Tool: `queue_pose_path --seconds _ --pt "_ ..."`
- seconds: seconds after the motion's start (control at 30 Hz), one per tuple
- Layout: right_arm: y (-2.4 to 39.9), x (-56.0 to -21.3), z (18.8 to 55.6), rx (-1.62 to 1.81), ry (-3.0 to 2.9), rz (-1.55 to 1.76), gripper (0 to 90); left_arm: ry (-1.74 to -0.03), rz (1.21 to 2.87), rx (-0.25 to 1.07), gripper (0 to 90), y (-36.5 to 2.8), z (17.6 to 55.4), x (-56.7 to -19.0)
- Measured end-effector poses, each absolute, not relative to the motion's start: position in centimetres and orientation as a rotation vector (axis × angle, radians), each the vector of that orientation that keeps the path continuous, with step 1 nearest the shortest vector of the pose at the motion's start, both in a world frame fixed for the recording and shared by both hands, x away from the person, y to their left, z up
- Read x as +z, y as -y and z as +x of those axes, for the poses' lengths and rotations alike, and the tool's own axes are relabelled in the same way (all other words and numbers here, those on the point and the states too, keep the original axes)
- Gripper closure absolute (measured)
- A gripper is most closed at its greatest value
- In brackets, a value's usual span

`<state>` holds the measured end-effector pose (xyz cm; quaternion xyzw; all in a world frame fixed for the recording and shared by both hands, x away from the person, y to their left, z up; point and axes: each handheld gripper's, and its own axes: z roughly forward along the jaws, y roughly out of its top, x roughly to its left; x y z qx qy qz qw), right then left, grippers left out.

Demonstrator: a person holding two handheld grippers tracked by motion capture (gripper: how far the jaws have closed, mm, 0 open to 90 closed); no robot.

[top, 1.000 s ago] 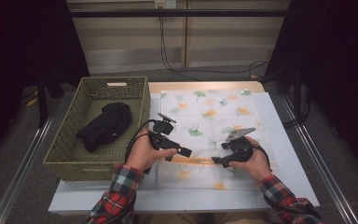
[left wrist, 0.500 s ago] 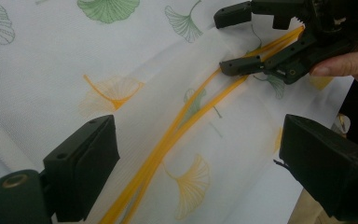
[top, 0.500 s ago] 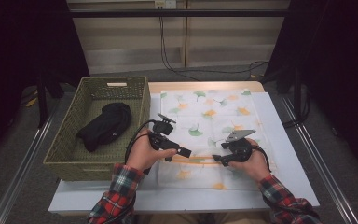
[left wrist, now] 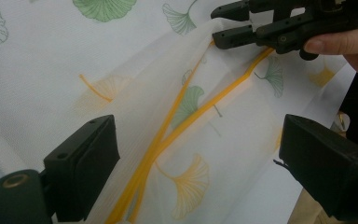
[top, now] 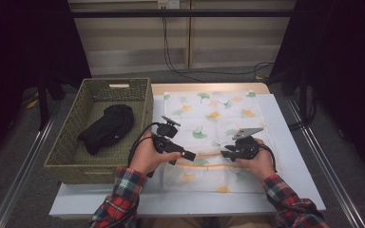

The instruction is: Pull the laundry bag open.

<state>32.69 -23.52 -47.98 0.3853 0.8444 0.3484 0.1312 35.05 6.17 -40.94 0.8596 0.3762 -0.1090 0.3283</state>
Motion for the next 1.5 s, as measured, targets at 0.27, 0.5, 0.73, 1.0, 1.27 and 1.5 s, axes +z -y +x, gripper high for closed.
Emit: queue_pose_path --seconds 0.27,0.5,0.73,1.0,1.27,1.5 --pt "23.6 -47.9 33.0 1.023 -2.454 1.167 79.7 -0.981 2.245 -0.289 11.3 -6.2 35.1 -41.0" --pt "23.5 -47.4 33.0 1.048 -2.462 1.192 86.2 -1.003 2.229 -0.285 11.2 -6.1 35.0 -41.0" --pt "23.9 -46.7 32.9 1.082 -2.476 1.197 88.6 -0.991 2.243 -0.284 11.1 -6.3 35.1 -41.0" --pt "24.2 -45.4 33.1 1.123 -2.466 1.196 90.0 -0.991 2.242 -0.285 10.5 -6.3 35.1 -41.1" --pt "24.3 -44.3 33.4 1.145 -2.449 1.209 90.0 -0.997 2.242 -0.280 10.5 -6.3 35.1 -41.1" --pt "24.3 -43.6 33.8 1.168 -2.429 1.228 90.0 -0.989 2.237 -0.282 10.5 -6.5 35.2 -41.1"
